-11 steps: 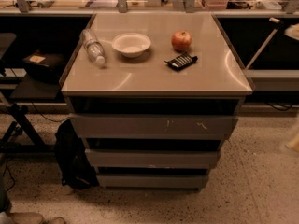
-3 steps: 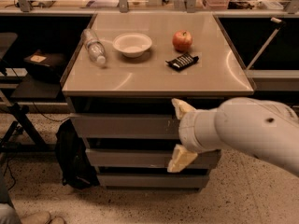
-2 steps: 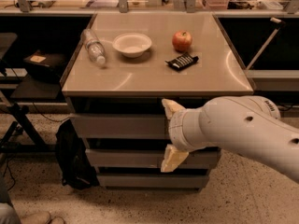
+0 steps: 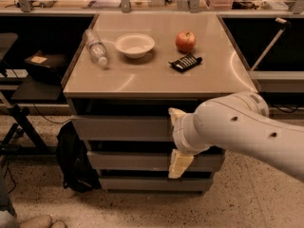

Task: Open top drawer

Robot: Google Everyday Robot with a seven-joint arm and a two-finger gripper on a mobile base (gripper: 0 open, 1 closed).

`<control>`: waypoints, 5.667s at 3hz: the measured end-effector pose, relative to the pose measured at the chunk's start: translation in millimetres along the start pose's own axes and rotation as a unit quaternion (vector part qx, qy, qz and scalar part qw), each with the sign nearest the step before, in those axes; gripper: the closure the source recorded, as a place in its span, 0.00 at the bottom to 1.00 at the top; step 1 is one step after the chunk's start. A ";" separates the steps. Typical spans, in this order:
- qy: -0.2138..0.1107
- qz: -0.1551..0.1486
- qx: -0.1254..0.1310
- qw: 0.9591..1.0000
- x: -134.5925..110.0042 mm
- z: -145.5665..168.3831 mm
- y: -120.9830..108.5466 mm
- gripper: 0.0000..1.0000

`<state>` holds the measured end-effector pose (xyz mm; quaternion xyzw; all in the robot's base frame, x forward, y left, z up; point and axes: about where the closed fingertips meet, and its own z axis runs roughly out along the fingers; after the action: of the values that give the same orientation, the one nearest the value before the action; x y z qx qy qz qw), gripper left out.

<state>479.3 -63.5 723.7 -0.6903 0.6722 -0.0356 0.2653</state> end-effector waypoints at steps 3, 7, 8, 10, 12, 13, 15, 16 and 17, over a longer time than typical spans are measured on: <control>0.113 0.058 -0.028 0.991 85.1 13.9 -20.8 0.00; 0.016 0.163 0.042 0.986 161.5 -3.0 -85.0 0.00; 0.018 0.158 0.049 0.986 154.3 28.0 -54.9 0.00; 0.037 0.135 0.063 0.988 148.8 84.5 -29.7 0.00; 0.050 0.073 0.039 0.995 127.5 86.7 -70.1 0.00; 0.050 0.073 0.039 0.995 127.5 86.6 -70.1 0.00; 0.050 0.073 0.039 0.995 127.5 86.6 -70.1 0.42; 0.050 0.073 0.039 0.995 127.4 86.6 -70.1 0.65; 0.050 0.073 0.039 0.995 126.1 83.0 -71.8 0.88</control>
Offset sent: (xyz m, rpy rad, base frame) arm 0.0243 -0.0408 -0.0254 -0.1038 0.0889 -0.0969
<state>590.1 -159.8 643.6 -0.6262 0.7312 -0.0770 0.2594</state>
